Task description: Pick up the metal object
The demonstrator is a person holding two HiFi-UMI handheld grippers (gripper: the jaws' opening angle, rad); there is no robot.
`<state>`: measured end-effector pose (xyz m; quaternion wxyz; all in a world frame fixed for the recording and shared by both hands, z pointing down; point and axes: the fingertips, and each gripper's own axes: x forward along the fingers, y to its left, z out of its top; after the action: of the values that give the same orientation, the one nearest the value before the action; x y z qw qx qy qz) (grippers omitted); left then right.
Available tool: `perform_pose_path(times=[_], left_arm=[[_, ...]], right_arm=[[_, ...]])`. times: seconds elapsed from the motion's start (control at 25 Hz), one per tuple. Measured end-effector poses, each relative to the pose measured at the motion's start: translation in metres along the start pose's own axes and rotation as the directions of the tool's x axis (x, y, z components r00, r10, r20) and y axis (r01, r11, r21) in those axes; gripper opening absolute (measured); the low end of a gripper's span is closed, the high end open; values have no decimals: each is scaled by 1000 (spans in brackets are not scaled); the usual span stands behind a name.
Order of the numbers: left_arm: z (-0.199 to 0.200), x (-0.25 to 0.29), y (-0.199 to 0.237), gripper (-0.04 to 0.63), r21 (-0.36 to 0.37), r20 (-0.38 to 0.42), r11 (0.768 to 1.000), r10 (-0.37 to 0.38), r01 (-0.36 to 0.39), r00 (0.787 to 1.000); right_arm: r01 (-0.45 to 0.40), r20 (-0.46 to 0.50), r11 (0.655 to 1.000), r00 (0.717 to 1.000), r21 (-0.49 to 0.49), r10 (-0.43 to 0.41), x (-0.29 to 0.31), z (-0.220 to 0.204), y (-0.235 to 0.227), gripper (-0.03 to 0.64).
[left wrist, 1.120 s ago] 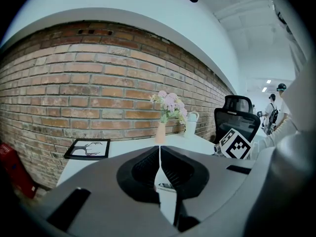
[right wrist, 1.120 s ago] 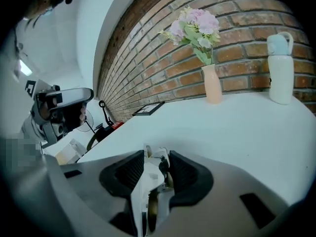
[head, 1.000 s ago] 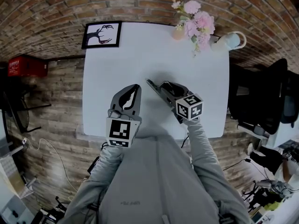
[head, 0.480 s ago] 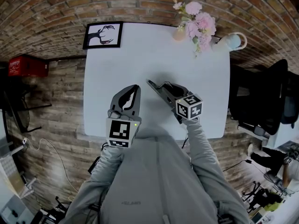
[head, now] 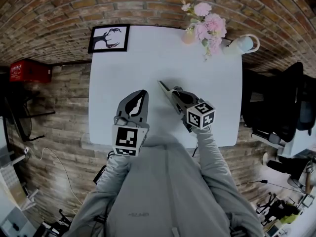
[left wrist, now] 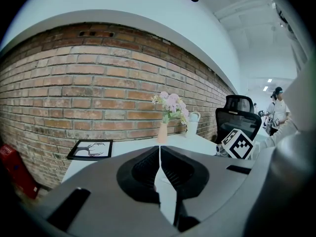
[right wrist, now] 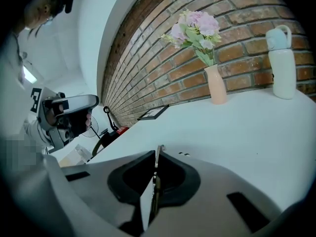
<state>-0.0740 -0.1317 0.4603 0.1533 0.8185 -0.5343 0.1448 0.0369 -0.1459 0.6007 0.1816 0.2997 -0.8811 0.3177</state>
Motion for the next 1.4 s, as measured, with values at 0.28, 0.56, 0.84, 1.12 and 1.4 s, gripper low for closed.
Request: perform_pose_path(times=[0.28, 0.56, 0.84, 1.12, 1.4], left_arm=[[3, -3, -1, 32, 6, 10, 1000, 3, -3, 1000], [8, -7, -4, 32, 18, 27, 1000, 0, -1, 1000], [16, -14, -9, 32, 33, 50, 999, 2, -4, 999], [24, -22, -10, 32, 59, 76, 998, 0, -5, 997], [33, -33, -16, 32, 79, 104, 997, -9, 0, 995]], right_arm=[[-3, -4, 1000, 1000, -21, 3, -5, 0, 4, 28], [4, 18, 999, 1000, -43, -3, -15, 6, 11, 28], [35, 72, 997, 997, -75, -29, -39, 20, 18, 28], [110, 169, 982, 982, -151, -84, -73, 51, 28, 28], [204, 276, 954, 951, -220, -139, -116, 82, 47, 28]])
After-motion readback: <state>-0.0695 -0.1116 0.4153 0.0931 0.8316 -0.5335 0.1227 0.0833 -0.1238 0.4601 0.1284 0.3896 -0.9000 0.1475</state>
